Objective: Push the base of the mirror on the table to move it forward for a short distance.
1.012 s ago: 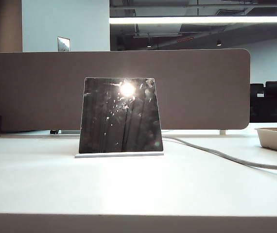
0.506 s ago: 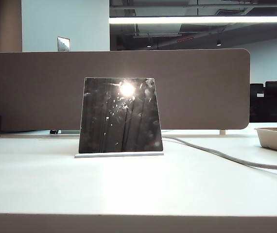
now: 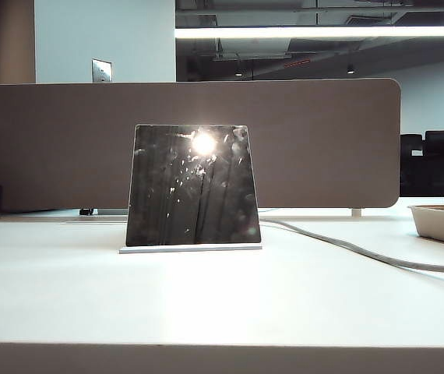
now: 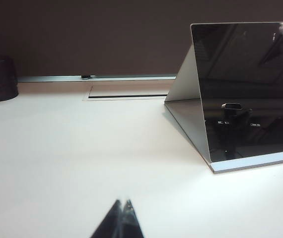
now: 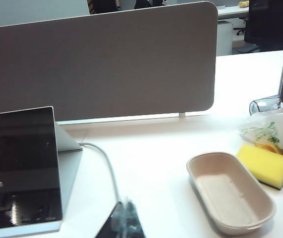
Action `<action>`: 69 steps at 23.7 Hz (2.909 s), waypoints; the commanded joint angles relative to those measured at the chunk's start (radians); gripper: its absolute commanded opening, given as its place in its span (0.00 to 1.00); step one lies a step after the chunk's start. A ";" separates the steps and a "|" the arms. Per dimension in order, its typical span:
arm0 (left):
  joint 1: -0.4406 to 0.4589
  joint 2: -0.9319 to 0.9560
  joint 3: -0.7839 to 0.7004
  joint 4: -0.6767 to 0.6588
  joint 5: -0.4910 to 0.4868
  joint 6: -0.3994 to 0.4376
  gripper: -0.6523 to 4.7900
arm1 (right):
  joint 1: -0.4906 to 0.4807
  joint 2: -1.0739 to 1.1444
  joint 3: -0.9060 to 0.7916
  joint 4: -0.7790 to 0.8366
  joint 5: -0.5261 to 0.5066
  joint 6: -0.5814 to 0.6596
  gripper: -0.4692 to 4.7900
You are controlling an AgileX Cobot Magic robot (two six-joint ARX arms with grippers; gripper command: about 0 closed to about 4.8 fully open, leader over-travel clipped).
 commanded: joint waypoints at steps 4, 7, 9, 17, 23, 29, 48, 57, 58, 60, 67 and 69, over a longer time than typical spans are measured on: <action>0.002 0.001 0.001 0.011 0.003 0.004 0.12 | -0.196 -0.018 -0.032 0.013 -0.162 0.000 0.08; 0.000 0.001 0.001 0.011 0.005 0.004 0.12 | -0.328 -0.036 -0.063 0.019 -0.170 -0.029 0.08; 0.001 0.001 0.001 0.011 0.003 0.004 0.12 | -0.418 -0.048 -0.095 0.016 -0.214 -0.030 0.08; 0.000 0.001 0.001 0.011 0.003 0.004 0.12 | -0.623 -0.180 -0.316 0.104 -0.503 -0.082 0.08; 0.000 0.001 0.001 0.011 0.003 0.004 0.12 | -0.627 -0.340 -0.444 0.127 -0.505 -0.081 0.08; 0.000 0.001 0.001 0.011 0.005 0.004 0.12 | -0.626 -0.357 -0.494 0.132 -0.525 -0.086 0.08; 0.000 0.000 0.001 0.011 0.006 0.004 0.12 | -0.553 -0.398 -0.569 0.156 -0.543 -0.225 0.08; 0.000 0.001 0.001 0.011 0.006 0.004 0.12 | -0.554 -0.398 -0.569 0.148 -0.535 -0.189 0.08; 0.000 0.001 0.001 0.011 0.006 0.004 0.12 | -0.554 -0.398 -0.569 0.148 -0.535 -0.177 0.08; 0.000 0.001 0.001 0.011 0.006 0.004 0.12 | -0.554 -0.398 -0.569 0.148 -0.535 -0.171 0.08; 0.000 0.001 0.001 0.011 0.006 0.004 0.12 | -0.554 -0.398 -0.569 0.149 -0.492 -0.131 0.08; 0.000 0.001 0.001 0.011 0.006 0.004 0.12 | -0.554 -0.398 -0.569 0.149 -0.473 -0.128 0.08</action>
